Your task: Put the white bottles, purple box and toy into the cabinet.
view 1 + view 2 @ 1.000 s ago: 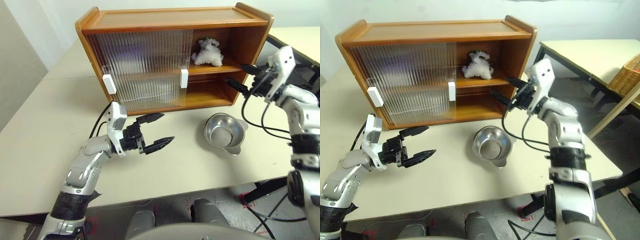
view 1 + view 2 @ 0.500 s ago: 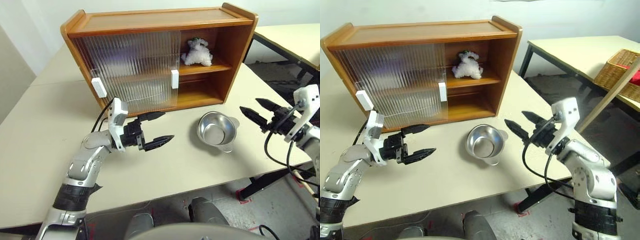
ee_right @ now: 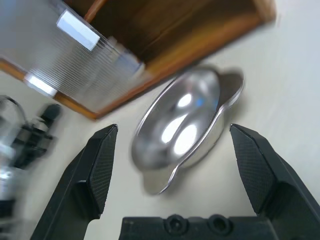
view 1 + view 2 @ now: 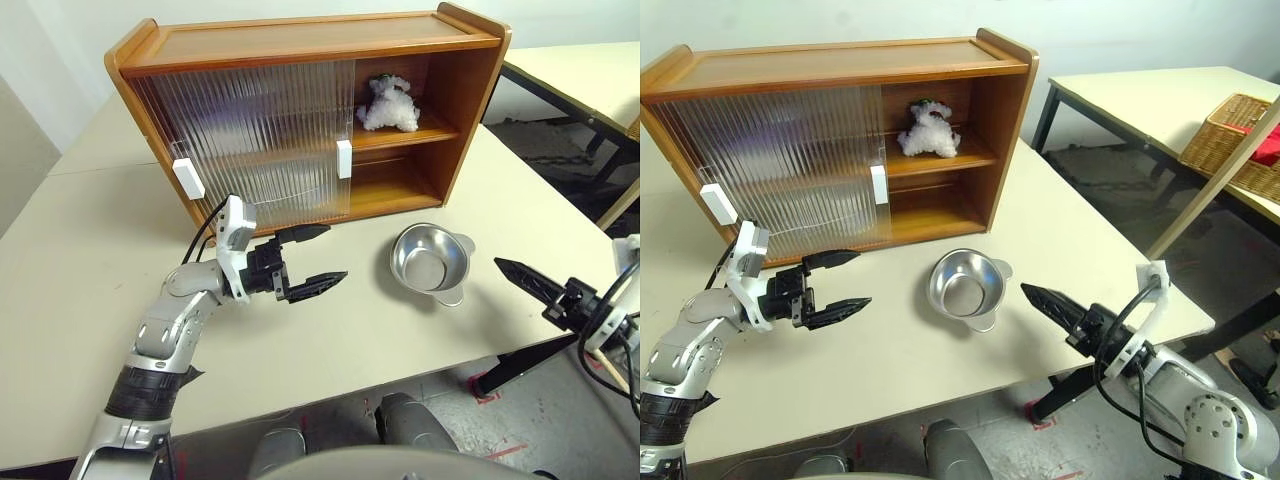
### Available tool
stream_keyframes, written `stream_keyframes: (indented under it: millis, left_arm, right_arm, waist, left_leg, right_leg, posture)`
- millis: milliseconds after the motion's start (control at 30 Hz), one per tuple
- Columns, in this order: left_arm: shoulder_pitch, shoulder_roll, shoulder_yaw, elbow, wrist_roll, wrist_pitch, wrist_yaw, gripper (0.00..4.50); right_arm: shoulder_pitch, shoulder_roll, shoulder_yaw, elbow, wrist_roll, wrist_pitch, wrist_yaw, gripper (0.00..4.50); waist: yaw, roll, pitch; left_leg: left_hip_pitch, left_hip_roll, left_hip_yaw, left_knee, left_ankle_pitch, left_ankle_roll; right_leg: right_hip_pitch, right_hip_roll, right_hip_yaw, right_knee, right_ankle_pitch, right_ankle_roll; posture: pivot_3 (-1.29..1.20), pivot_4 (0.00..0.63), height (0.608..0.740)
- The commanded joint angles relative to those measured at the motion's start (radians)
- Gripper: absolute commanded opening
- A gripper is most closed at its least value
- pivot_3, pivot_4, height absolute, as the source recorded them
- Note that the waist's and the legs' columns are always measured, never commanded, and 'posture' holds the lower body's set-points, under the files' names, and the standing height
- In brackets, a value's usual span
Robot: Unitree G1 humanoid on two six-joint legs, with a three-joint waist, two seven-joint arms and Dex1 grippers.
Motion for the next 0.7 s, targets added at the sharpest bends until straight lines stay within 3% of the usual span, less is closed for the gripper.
stream_keyframes:
  millis: [33,200,367,500,700]
  left_arm:
    - [0.014,0.014,-0.001,0.0,0.005,0.0,-0.005,4.5]
    - [0.028,0.021,0.002,-0.014,0.002,0.002,0.0,4.5]
    - [0.04,0.024,0.002,-0.026,0.002,0.002,0.008,4.5]
    - [0.044,0.027,0.004,-0.028,0.004,0.0,0.009,4.5]
    - [0.053,0.032,0.008,-0.03,0.007,-0.006,0.009,4.5]
  right_arm:
    - [0.01,0.015,-0.043,0.068,0.119,0.105,-0.092,4.46]
    - [0.022,0.04,-0.048,0.137,0.201,0.188,-0.214,4.46]
    - [0.041,0.063,-0.006,0.212,0.25,0.267,-0.217,4.46]
    - [0.039,0.067,0.026,0.258,0.205,0.244,-0.172,4.46]
    - [0.024,0.043,0.111,0.39,0.083,0.188,0.009,4.46]
  waist:
    - [0.0,0.0,0.0]
    - [0.0,0.0,-0.001]
    - [0.003,0.001,-0.002]
    - [0.003,-0.003,-0.006]
    - [0.0,-0.01,-0.01]
  left_leg:
    - [-0.001,0.0,0.0,0.0,0.0,0.0]
    - [-0.006,0.0,0.0,0.0,0.0,0.001]
    - [-0.007,0.0,0.0,-0.001,-0.001,0.003]
    - [-0.007,0.001,0.0,-0.001,-0.003,0.008]
    - [-0.005,0.002,0.0,-0.001,-0.005,0.014]
  right_leg:
    - [-0.001,0.0,0.0,0.0,0.0,0.0]
    - [-0.006,0.0,0.0,0.001,0.0,0.0]
    - [-0.008,0.0,0.0,0.001,-0.001,-0.001]
    - [-0.008,0.001,0.0,0.001,-0.001,-0.001]
    - [-0.008,0.004,0.0,0.001,-0.001,-0.001]
  posture:
    - [-0.22,0.002,0.74]
    - [-0.21,0.006,0.74]
    - [-0.19,0.004,0.74]
    - [-0.18,0.0,0.74]
    - [-0.17,0.0,0.74]
